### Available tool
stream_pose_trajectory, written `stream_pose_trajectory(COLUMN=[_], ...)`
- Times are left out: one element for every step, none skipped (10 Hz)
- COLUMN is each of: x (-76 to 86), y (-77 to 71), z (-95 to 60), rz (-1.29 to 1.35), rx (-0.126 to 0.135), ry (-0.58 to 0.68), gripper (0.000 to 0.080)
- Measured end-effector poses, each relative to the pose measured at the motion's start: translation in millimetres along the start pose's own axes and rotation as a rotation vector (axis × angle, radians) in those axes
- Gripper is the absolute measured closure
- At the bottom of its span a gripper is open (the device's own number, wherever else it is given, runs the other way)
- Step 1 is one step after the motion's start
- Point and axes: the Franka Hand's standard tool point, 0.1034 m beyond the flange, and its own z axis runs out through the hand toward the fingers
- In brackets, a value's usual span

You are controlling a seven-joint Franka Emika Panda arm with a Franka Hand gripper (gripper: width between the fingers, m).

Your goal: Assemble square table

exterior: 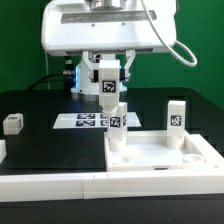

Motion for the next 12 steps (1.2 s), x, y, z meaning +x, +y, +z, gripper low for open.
stream_pose_trajectory(x=[0.0, -0.6, -1.5, 0.4, 5.5, 10.8, 14.8, 14.2, 12.8, 12.7, 12.4, 15.0], y=[-1.3, -1.6, -8.3, -22.7, -41.2, -57.2, -66.0, -70.2, -73.0, -72.1, -71.9, -71.0], z=[0.0, 0.6, 4.5, 12.3, 20.1, 26.6, 29.9, 32.3, 31.5, 32.0, 32.5, 32.1], rz=[-0.003, -0.004, -0.004, -0.014, 0.007, 0.018, 0.025, 0.025, 0.037, 0.036, 0.036, 0.034], rx=[0.001, 0.001, 0.003, 0.012, 0.024, 0.033, 0.037, 0.038, 0.040, 0.039, 0.039, 0.034], ry=[0.000, -0.001, 0.002, 0.003, 0.008, 0.011, 0.016, 0.014, 0.012, 0.012, 0.011, 0.053], gripper=[0.0509, 0.0509, 0.0509, 0.0509, 0.0509, 0.0509, 0.0509, 0.0509, 0.0509, 0.0509, 0.0509, 0.0509])
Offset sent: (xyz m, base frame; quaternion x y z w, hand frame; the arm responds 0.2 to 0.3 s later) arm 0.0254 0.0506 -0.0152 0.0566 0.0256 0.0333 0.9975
